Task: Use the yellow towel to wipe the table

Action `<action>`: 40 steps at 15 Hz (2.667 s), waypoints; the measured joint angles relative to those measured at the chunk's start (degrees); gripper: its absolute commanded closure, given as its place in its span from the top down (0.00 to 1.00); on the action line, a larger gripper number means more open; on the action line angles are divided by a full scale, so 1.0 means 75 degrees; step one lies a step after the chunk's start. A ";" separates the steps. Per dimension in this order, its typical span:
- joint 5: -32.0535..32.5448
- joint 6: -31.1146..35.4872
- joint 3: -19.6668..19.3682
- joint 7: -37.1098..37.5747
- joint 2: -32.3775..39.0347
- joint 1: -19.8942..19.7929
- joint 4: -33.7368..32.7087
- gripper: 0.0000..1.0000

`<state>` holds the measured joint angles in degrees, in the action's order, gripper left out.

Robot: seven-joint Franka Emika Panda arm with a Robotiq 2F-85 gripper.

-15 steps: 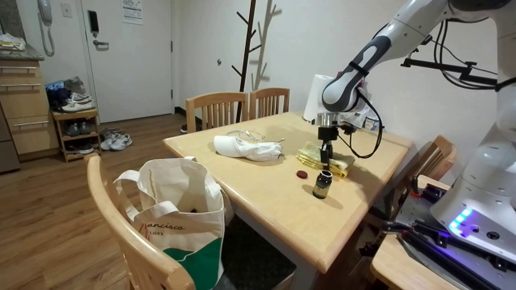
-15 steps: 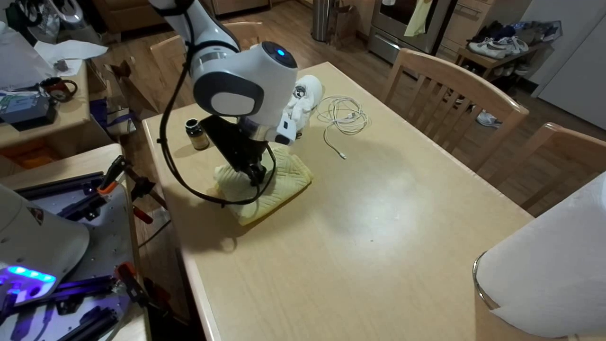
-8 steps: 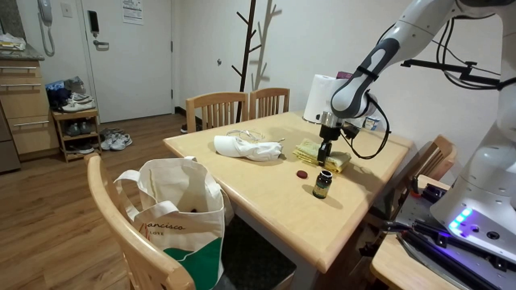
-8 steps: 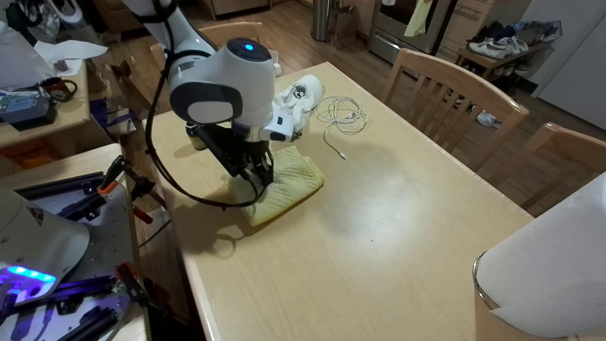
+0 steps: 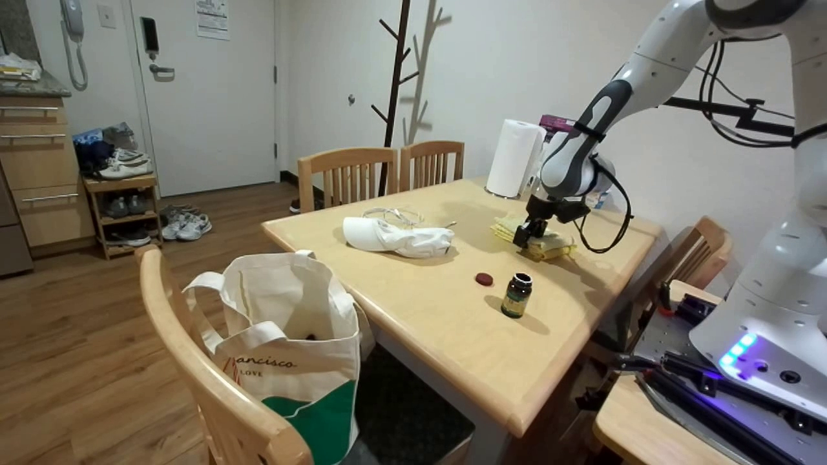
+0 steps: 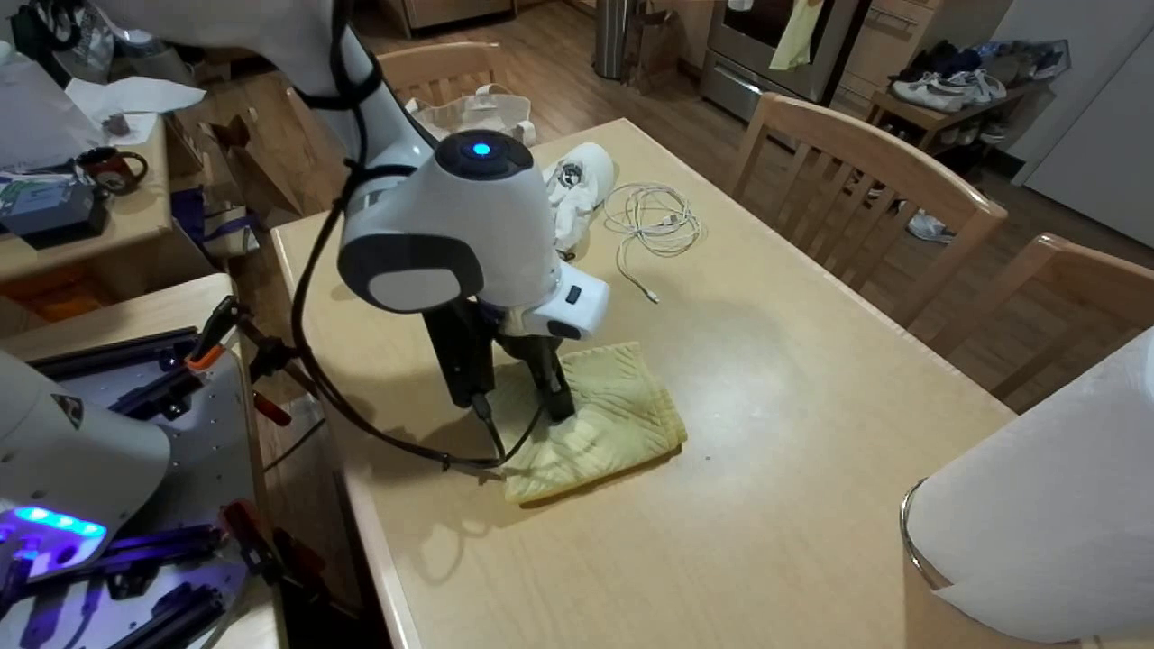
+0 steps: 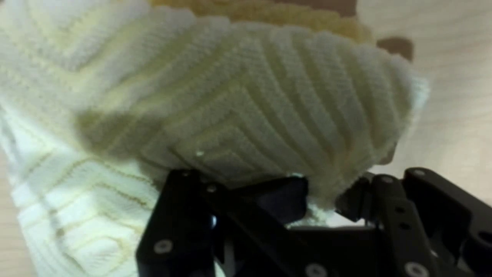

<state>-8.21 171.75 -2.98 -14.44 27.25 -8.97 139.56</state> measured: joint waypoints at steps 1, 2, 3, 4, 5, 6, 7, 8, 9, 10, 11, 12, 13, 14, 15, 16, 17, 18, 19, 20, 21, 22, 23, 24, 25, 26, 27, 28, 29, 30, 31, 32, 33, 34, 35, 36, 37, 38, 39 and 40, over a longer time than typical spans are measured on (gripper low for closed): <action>0.0056 0.0059 -0.0237 0.0166 0.0088 -0.0009 -0.0114 0.02; 0.0124 0.0075 -0.0466 0.0335 0.0178 -0.0012 -0.0241 0.02; 0.0177 0.0075 -0.0670 0.0506 0.0265 -0.0010 -0.0371 0.02; 0.0227 0.0075 -0.0846 0.0656 0.0352 -0.0011 -0.0499 0.02; 0.0253 0.0073 -0.0977 0.0793 0.0430 -0.0016 -0.0614 0.02; 0.0256 0.0058 -0.1044 0.0895 0.0484 -0.0025 -0.0707 0.02; 0.0256 0.0009 -0.1036 0.0950 0.0503 -0.0045 -0.0757 0.02; 0.0256 -0.0060 -0.0956 0.0954 0.0491 -0.0082 -0.0773 0.03; 0.0256 -0.0123 -0.0782 0.0953 0.0450 -0.0153 -0.0762 0.03; 0.0257 -0.0202 -0.0492 0.0937 0.0369 -0.0268 -0.0716 0.03; 0.0256 -0.0277 -0.0136 0.0904 0.0261 -0.0387 -0.0626 0.03; 0.0249 -0.0358 0.0260 0.0890 0.0119 -0.0496 -0.0492 0.03; 0.0233 -0.0410 0.0646 0.0883 -0.0034 -0.0572 -0.0325 0.02; 0.0205 -0.0441 0.0961 0.0883 -0.0180 -0.0595 -0.0149 0.03; 0.0192 -0.0479 0.1216 0.0883 -0.0334 -0.0587 0.0046 0.03; 0.0189 -0.0505 0.1403 0.0883 -0.0486 -0.0571 0.0234 0.03; 0.0189 -0.0539 0.1516 0.0883 -0.0634 -0.0554 0.0410 0.02; 0.0189 -0.0608 0.1587 0.0883 -0.0794 -0.0544 0.0584 0.03; 0.0188 -0.0706 0.1644 0.0882 -0.0969 -0.0540 0.0755 0.03; 0.0188 -0.0770 0.1703 0.0866 -0.1154 -0.0534 0.0921 0.03; 0.0188 -0.0781 0.1763 0.0827 -0.1348 -0.0494 0.1080 0.03; 0.0183 -0.0782 0.1839 0.0783 -0.1538 -0.0436 0.1225 0.03; 0.0182 -0.0782 0.1912 0.0741 -0.1716 -0.0345 0.1360 0.02; 0.0182 -0.0782 0.1963 0.0730 -0.1884 -0.0196 0.1492 0.03; 0.0182 -0.0796 0.1988 0.0730 -0.2012 -0.0041 0.1600 0.03; 0.0176 -0.0860 0.1997 0.0730 -0.2104 0.0099 0.1677 0.03; 0.0143 -0.0969 0.1994 0.0730 -0.2146 0.0189 0.1711 0.03; 0.0086 -0.1082 0.1984 0.0718 -0.2143 0.0225 0.1718 0.03; -0.0010 -0.1215 0.1951 0.0675 -0.2112 0.0224 0.1718 0.03; -0.0078 -0.1324 0.1858 0.0630 -0.2053 0.0221 0.1714 0.03; -0.0161 -0.1399 0.1749 0.0567 -0.1962 0.0195 0.1701 0.03; -0.0214 -0.1410 0.1625 0.0490 -0.1843 0.0147 0.1670 0.03; -0.0229 -0.1407 0.1495 0.0465 -0.1703 0.0088 0.1613 0.03; -0.0273 -0.1406 0.1387 0.0425 -0.1547 -0.0003 0.1525 0.03; -0.0307 -0.1397 0.1301 0.0379 -0.1400 -0.0109 0.1406 0.03; -0.0309 -0.1393 0.1218 0.0367 -0.1271 -0.0203 0.1264 0.03; -0.0308 -0.1371 0.1122 0.0361 -0.1151 -0.0285 0.1103 0.03; -0.0304 -0.1332 0.1004 0.0358 -0.1055 -0.0335 0.0939 0.03; -0.0288 -0.1264 0.0865 0.0357 -0.0971 -0.0381 0.0777 0.03; -0.0283 -0.1195 0.0721 0.0356 -0.0896 -0.0426 0.0622 0.03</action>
<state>-10.33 162.79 2.43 -11.77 20.53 -12.17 144.22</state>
